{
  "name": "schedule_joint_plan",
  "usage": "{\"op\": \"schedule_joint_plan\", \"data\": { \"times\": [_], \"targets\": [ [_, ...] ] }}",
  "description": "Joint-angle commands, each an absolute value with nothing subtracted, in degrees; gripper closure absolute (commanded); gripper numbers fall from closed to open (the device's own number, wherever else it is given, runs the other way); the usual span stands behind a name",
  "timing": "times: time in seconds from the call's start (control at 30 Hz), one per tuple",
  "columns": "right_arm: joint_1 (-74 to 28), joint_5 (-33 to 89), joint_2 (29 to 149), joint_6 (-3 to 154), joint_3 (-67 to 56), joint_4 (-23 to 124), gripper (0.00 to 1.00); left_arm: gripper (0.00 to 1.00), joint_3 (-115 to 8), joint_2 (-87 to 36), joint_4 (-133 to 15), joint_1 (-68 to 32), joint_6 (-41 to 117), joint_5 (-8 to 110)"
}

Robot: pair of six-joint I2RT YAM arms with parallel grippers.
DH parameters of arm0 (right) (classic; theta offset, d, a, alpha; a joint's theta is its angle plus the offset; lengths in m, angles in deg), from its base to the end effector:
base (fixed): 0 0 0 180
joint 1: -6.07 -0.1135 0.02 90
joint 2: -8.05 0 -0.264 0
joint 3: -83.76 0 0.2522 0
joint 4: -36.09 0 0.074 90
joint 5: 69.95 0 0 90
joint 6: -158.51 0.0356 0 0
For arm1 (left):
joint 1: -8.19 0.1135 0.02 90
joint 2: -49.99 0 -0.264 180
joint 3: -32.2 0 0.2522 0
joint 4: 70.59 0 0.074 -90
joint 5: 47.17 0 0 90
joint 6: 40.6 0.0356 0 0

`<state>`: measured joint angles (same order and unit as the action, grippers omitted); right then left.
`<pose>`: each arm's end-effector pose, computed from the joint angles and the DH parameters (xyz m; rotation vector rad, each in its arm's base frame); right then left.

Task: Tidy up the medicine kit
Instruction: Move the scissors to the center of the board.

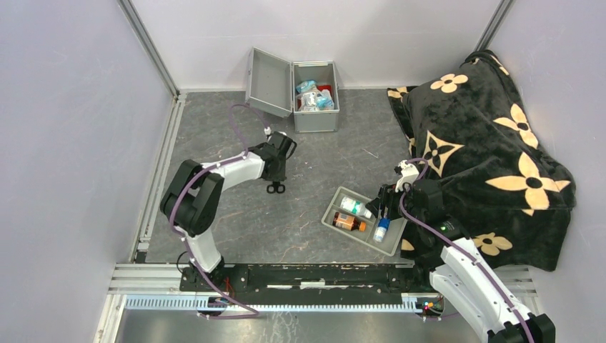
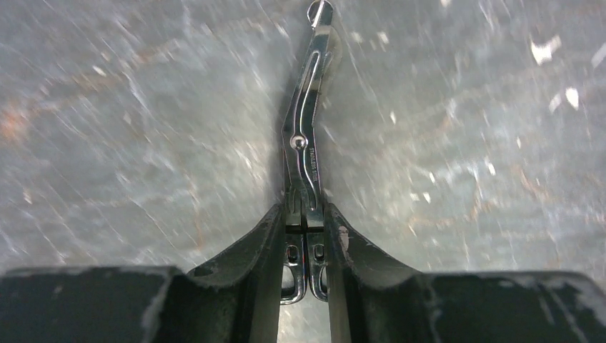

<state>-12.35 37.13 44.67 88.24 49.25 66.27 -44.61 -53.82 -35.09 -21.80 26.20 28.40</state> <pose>0.1404 0.0578 0.2040 -0.1556 2.1844 0.7027 0.3143 -0.1712 0.1592 0.0737 2.6032 0.0095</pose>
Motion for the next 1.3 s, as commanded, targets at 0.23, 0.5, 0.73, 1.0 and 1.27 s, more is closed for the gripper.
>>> {"op": "schedule_joint_plan", "data": {
  "times": [0.23, 0.5, 0.73, 1.0, 1.27],
  "targets": [
    [-12.52, 37.26, 44.18, 87.81, 48.87, 64.27, 0.36, 0.68, -33.31, -47.17, -31.50, -36.69, 15.38, 29.00],
    [-12.49, 36.05, 43.34, 86.03, 47.60, 64.39, 0.31, 0.67, -29.46, -42.40, -29.28, -42.15, 13.67, 25.21],
    [-12.51, 35.43, 46.79, 85.42, 44.44, 62.50, 0.26, 0.60, -29.07, -32.77, -28.28, -42.17, 13.43, 22.33],
    [-12.56, 34.89, 62.46, 87.19, 33.45, 55.34, 0.25, 0.43, -34.56, -21.86, -24.15, -42.08, 14.97, 18.49],
    [-12.50, 30.82, 88.60, 89.11, 11.17, 52.73, 0.27, 0.37, -36.24, -11.26, -19.81, -42.08, 17.13, 15.24]
  ]
}}
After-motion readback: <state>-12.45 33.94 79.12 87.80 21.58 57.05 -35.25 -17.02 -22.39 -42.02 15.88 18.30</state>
